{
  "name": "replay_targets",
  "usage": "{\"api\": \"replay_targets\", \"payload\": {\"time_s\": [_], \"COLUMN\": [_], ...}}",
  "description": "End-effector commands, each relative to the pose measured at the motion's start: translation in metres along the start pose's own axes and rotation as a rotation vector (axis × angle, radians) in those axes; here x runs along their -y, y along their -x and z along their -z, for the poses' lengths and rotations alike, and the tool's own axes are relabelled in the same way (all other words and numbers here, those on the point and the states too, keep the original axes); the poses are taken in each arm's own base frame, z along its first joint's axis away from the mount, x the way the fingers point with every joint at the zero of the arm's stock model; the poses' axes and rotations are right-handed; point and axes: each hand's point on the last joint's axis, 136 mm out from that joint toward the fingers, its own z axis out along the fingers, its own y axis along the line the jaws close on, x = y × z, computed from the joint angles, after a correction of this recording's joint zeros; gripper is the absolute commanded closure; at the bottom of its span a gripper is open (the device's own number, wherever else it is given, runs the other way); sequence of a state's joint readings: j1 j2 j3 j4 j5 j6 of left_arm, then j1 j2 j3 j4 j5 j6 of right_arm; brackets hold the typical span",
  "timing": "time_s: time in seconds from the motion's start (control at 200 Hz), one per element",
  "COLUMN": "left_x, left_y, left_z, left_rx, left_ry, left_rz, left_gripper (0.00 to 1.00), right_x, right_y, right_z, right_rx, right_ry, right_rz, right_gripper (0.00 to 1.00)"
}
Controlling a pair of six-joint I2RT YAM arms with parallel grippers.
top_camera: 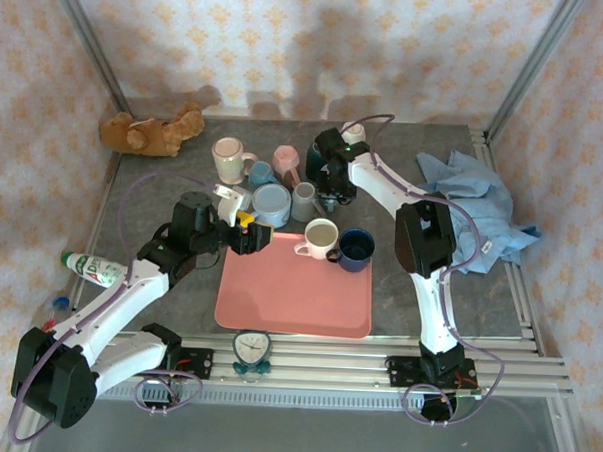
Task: Turn the mug right side up
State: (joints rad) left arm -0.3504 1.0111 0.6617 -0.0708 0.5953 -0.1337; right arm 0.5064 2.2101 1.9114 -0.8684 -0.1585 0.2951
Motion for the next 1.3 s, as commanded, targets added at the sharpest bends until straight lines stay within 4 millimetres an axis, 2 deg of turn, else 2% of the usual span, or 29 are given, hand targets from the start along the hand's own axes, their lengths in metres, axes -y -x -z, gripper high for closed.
{"api": "replay_targets", "payload": {"time_s": [0.0, 0.27, 0.741, 1.051, 1.291], "left_x": [0.002, 0.003, 0.000, 0.000, 0.000], "left_y": [0.015, 0.018, 0.029, 0.046, 0.067], "left_z": [0.003, 0.005, 0.003, 0.005, -0.002], "left_rx": [0.040, 0.051, 0.118, 0.199, 0.259], "left_ry": [-0.011, -0.015, -0.008, -0.017, -0.081], "left_rz": [-0.006, 0.005, 0.116, 0.229, 0.491], "left_gripper": [0.29, 0.30, 0.32, 0.32, 0.33], "right_x": [0.006, 0.004, 0.002, 0.000, -0.016], "right_y": [0.004, 0.007, 0.014, 0.020, 0.026], "right_z": [0.000, 0.017, 0.078, 0.140, 0.204], "right_rx": [0.009, 0.039, 0.168, 0.292, 0.440], "right_ry": [-0.048, -0.034, 0.042, 0.118, 0.301], "right_rz": [0.005, 0.016, -0.006, -0.025, -0.045], "right_gripper": [0.80, 1.00, 1.00, 1.00, 1.00]}}
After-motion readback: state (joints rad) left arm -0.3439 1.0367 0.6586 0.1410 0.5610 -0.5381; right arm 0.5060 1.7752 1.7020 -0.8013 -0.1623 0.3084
